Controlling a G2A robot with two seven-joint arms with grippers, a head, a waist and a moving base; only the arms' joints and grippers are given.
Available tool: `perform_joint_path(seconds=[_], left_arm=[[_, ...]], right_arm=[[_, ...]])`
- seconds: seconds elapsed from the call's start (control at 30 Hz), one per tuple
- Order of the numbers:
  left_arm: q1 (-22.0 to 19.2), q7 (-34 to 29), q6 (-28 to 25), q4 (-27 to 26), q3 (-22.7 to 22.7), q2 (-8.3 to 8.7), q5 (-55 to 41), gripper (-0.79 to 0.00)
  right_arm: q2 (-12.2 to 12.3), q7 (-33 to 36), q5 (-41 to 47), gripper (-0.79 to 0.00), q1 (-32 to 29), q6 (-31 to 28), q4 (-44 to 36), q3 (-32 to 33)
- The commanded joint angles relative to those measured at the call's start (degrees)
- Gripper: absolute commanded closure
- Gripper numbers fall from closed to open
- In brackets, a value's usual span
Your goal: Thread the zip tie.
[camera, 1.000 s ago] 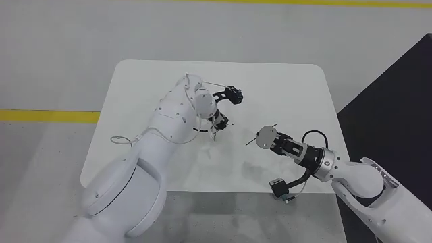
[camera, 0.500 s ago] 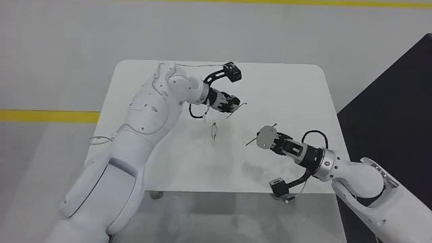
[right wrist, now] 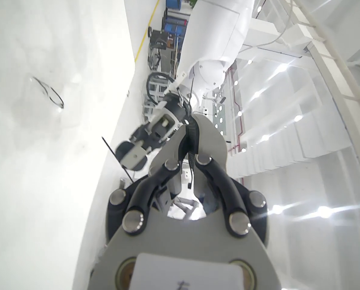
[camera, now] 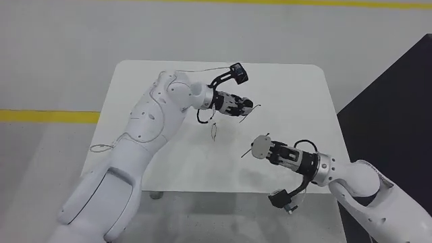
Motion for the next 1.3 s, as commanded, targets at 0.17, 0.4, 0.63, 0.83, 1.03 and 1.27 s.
perform_joint_path(seconds=[0.17, 0.4, 0.63, 0.83, 1.03, 1.27], left_arm=[[0.6, 4.3, -4.3, -4.1, 5.9, 4.59, -14.4, 0.000], [0.1, 3.5, -3.5, -10.2, 12.8, 10.24, -27.1, 0.000], [0.1, 3.5, -3.5, -10.2, 12.8, 10.24, -27.1, 0.000], [0.1, 3.5, -3.5, -10.2, 12.8, 10.24, -27.1, 0.000], [0.1, 3.5, -3.5, -10.2, 12.8, 10.24, -27.1, 0.000], [2.2, 3.7, -3.6, -14.1, 12.9, 10.64, -31.0, 0.000]], right_arm=[[-0.3, -21.5, 9.9, 0.000, 3.2, -4.9, 3.5, -0.7], [-0.9, -31.5, 20.0, 0.000, 5.7, -9.8, 7.5, -0.6], [-0.9, -31.5, 20.0, 0.000, 5.7, -9.8, 7.5, -0.6], [-0.9, -31.5, 20.0, 0.000, 5.7, -9.8, 7.5, -0.6], [-0.9, -31.5, 20.0, 0.000, 5.7, -9.8, 7.5, -0.6], [-1.6, -33.9, 21.4, 0.000, 5.4, -10.2, 6.4, -2.9]])
